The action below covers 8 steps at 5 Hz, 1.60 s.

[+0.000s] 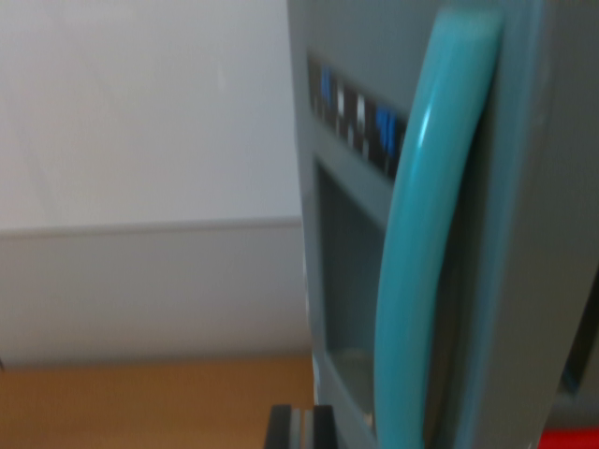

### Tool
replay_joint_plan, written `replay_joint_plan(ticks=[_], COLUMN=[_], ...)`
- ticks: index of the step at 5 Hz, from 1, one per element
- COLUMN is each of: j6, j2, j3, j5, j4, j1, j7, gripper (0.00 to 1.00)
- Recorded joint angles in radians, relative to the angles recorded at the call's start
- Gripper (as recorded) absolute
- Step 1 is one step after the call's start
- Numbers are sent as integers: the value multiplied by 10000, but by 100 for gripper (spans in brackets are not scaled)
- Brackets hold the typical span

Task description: Close fridge door

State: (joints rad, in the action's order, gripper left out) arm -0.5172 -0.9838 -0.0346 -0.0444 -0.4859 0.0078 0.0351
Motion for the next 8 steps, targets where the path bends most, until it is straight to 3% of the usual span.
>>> replay_joint_plan(ticks=[1, 2, 3, 4, 5, 6, 7, 8], j6=[0, 2, 2, 4, 4, 8, 8, 12], j2=[0, 473, 473, 907, 907, 1397, 1397, 1889], j3=[0, 0, 0, 0, 0, 0, 0, 0], j5=[0, 0, 0, 0, 0, 0, 0, 0], j4=[0, -38, -38, -208, -208, -586, -586, -905], j1=[0, 0, 0, 0, 0, 0, 0, 0], j7=[0, 0, 0, 0, 0, 0, 0, 0], gripper=[100, 100, 100, 100, 100, 100, 100, 100])
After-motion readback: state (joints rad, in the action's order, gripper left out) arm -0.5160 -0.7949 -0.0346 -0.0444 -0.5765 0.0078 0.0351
